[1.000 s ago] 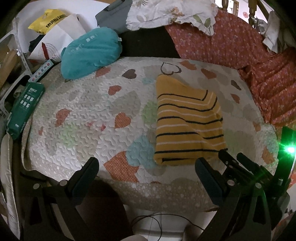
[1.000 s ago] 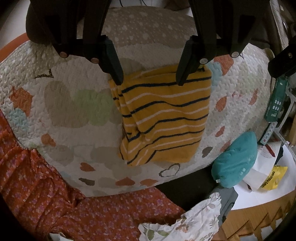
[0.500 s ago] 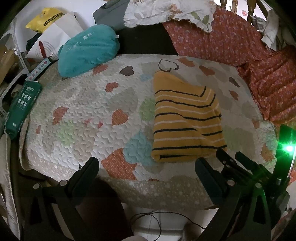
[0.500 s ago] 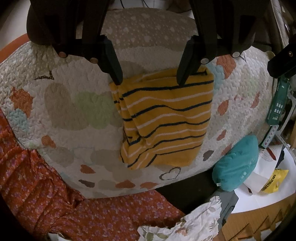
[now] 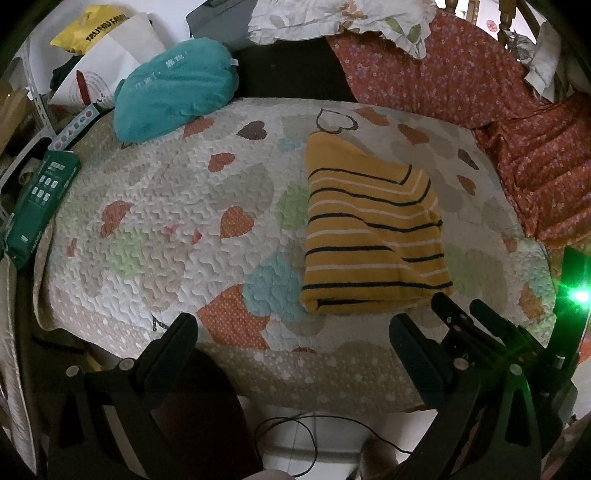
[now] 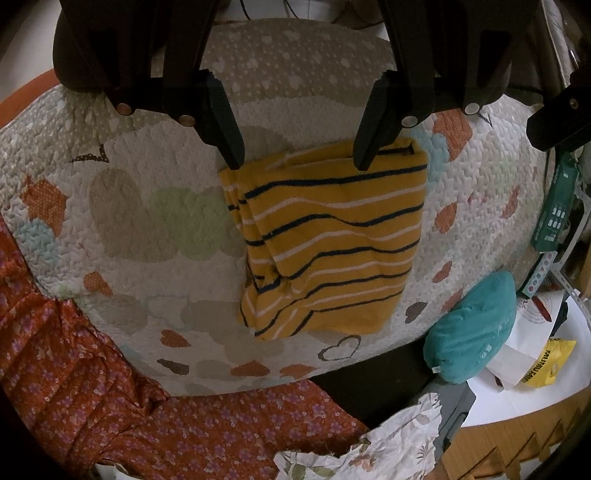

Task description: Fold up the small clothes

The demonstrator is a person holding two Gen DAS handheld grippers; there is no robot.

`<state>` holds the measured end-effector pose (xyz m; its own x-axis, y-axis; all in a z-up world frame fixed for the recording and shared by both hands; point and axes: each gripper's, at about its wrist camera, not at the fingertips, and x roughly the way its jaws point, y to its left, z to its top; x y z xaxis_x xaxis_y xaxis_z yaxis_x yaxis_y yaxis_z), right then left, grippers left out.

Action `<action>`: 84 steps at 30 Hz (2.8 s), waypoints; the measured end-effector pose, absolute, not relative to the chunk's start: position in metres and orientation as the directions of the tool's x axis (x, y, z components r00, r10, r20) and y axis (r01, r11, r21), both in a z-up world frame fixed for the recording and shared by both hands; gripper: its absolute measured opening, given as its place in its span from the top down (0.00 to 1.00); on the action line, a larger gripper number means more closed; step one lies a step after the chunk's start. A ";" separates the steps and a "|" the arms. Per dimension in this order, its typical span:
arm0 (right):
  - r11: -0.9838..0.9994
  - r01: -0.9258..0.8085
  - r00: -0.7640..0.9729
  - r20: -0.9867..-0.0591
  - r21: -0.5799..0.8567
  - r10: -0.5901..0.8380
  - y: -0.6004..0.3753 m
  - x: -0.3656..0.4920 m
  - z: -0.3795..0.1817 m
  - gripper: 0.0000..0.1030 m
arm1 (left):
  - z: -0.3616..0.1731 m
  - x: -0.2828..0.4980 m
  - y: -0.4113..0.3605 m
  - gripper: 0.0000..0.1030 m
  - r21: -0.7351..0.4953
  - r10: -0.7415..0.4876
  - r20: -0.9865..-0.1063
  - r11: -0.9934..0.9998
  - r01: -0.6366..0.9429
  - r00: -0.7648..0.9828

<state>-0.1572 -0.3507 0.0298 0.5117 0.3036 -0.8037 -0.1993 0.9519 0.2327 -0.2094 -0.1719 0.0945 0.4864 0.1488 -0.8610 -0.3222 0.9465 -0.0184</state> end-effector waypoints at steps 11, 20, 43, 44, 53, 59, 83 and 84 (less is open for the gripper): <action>0.955 -0.164 0.495 -0.817 0.248 0.297 -0.365 -0.155 0.019 0.35 | 0.078 -0.209 -0.168 0.00 -0.038 0.125 -0.884 0.942 -0.333 0.452; 0.961 -0.069 0.526 -0.809 0.268 0.263 -0.389 -0.085 0.010 0.35 | 0.062 -0.206 -0.168 0.00 -0.035 0.109 -0.910 0.942 -0.335 0.400; 0.923 0.044 0.418 -0.846 0.383 0.331 -0.425 -0.083 -0.025 0.68 | 0.061 -0.212 -0.180 0.00 -0.033 0.096 -0.918 0.948 -0.315 0.385; 0.922 0.044 0.420 -0.844 0.385 0.332 -0.426 -0.086 -0.023 0.68 | 0.063 -0.213 -0.181 0.00 -0.035 0.095 -0.916 0.949 -0.313 0.390; 0.924 -0.044 0.467 -0.809 0.381 0.356 -0.401 -0.145 0.009 0.59 | 0.090 -0.236 -0.192 0.00 -0.045 0.107 -0.884 0.950 -0.309 0.455; 0.935 -0.110 0.522 -0.781 0.337 0.343 -0.387 -0.168 0.032 0.52 | 0.105 -0.250 -0.193 0.00 -0.048 0.120 -0.863 0.948 -0.316 0.491; 0.958 -0.200 0.525 -0.803 0.204 0.281 -0.357 -0.170 0.024 0.45 | 0.076 -0.220 -0.174 0.00 0.003 0.171 -0.885 0.932 -0.363 0.433; 0.959 -0.203 0.524 -0.805 0.200 0.279 -0.356 -0.170 0.023 0.45 | 0.074 -0.218 -0.173 0.00 0.004 0.172 -0.887 0.931 -0.365 0.429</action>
<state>-0.1695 -0.3559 0.0226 0.5239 0.2786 -0.8049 -0.2029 0.9586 0.1997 -0.2181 -0.1735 0.0743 0.4294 0.1723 -0.8865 -0.3648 0.9311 0.0043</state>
